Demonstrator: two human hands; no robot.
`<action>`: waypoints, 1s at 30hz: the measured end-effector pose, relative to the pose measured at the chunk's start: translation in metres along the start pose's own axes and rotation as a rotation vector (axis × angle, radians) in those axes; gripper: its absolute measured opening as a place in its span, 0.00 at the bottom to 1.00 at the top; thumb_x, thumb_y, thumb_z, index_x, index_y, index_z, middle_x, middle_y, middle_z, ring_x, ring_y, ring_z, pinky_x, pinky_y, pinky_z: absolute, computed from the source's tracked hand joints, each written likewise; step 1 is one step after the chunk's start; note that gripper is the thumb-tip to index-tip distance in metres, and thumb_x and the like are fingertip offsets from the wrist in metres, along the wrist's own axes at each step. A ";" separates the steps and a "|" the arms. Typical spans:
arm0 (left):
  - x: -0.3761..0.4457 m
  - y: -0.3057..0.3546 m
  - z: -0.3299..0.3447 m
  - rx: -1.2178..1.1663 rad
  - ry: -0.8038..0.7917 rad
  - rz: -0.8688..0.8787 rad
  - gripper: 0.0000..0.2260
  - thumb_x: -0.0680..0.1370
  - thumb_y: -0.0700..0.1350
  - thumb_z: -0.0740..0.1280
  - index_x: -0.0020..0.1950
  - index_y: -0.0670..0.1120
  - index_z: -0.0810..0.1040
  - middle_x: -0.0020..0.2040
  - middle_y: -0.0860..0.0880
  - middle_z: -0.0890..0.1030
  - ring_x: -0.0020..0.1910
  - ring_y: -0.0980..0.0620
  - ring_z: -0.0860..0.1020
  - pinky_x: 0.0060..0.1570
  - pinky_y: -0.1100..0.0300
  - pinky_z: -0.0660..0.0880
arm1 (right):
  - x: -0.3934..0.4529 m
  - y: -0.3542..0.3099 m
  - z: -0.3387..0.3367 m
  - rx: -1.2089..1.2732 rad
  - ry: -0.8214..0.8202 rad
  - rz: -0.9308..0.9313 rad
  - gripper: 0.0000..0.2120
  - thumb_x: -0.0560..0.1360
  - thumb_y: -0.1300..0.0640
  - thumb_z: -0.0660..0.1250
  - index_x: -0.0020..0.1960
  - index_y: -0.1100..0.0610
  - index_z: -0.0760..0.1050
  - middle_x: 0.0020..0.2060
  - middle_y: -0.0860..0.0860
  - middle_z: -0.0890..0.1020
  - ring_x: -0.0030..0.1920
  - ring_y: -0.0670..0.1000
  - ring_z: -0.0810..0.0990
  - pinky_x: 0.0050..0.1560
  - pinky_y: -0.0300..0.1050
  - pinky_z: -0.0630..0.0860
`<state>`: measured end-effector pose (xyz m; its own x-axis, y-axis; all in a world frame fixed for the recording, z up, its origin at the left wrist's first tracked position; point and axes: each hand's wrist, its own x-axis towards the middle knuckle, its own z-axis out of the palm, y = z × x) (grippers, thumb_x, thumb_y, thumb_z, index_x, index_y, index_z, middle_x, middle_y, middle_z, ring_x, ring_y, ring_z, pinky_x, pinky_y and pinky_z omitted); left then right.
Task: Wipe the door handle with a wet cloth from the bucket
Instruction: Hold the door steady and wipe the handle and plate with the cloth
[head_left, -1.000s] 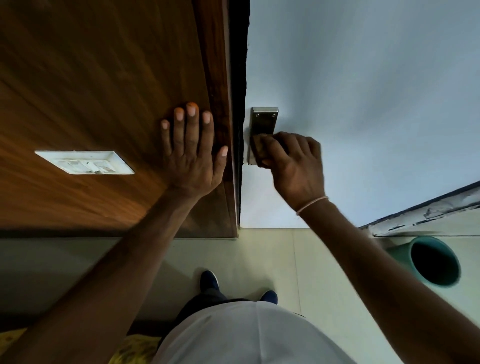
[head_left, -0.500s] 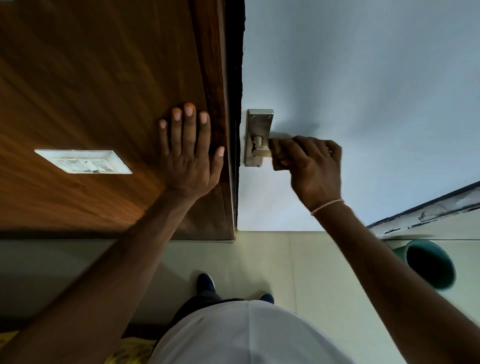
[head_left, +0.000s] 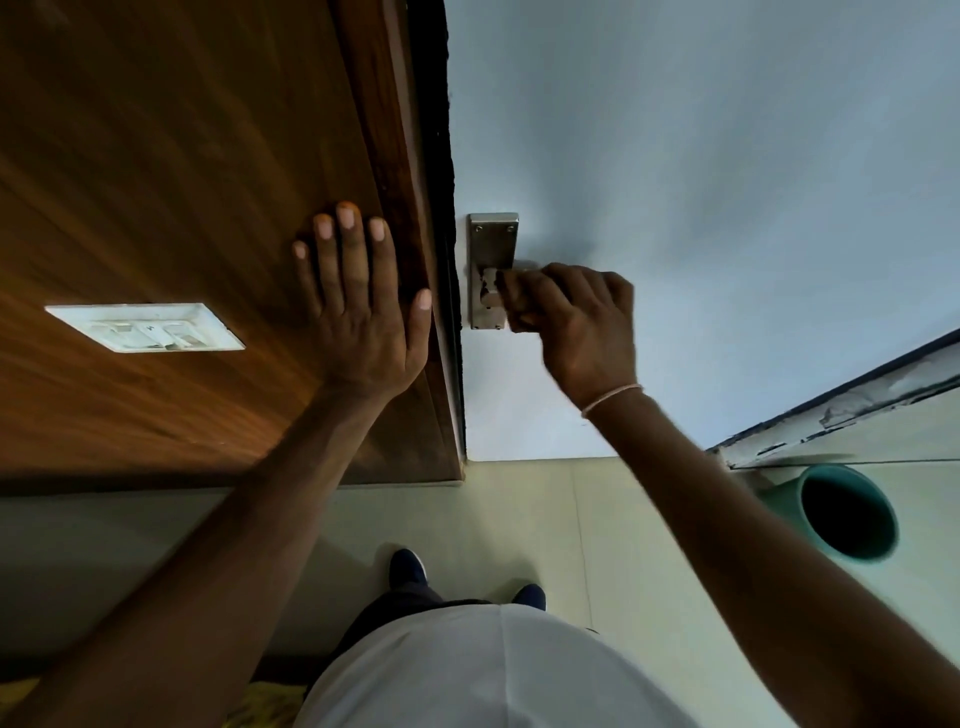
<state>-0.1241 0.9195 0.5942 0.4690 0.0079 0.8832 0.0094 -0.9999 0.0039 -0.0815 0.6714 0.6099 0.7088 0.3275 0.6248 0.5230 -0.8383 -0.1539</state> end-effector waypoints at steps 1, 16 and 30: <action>0.000 0.000 0.000 -0.001 0.001 0.002 0.33 0.86 0.54 0.57 0.87 0.41 0.52 0.82 0.34 0.62 0.82 0.32 0.61 0.85 0.37 0.52 | -0.005 0.015 -0.003 -0.005 0.000 0.015 0.15 0.80 0.57 0.71 0.66 0.50 0.82 0.60 0.49 0.85 0.60 0.56 0.83 0.61 0.54 0.71; 0.000 -0.002 -0.002 -0.010 -0.007 0.000 0.33 0.86 0.55 0.56 0.87 0.41 0.53 0.81 0.34 0.64 0.86 0.38 0.56 0.85 0.38 0.53 | -0.002 0.012 0.007 0.099 -0.040 0.024 0.19 0.79 0.60 0.73 0.69 0.51 0.82 0.61 0.52 0.85 0.60 0.61 0.82 0.63 0.55 0.74; 0.000 -0.002 -0.005 0.013 -0.027 0.026 0.33 0.86 0.55 0.56 0.87 0.40 0.54 0.81 0.33 0.65 0.82 0.32 0.62 0.85 0.36 0.54 | -0.025 -0.001 0.016 1.776 0.091 1.209 0.16 0.80 0.71 0.57 0.66 0.67 0.74 0.56 0.72 0.77 0.48 0.65 0.80 0.38 0.50 0.78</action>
<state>-0.1278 0.9212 0.5967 0.4925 -0.0179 0.8701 0.0083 -0.9996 -0.0252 -0.0923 0.6715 0.5818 0.9577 0.0242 -0.2867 -0.2356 0.6379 -0.7332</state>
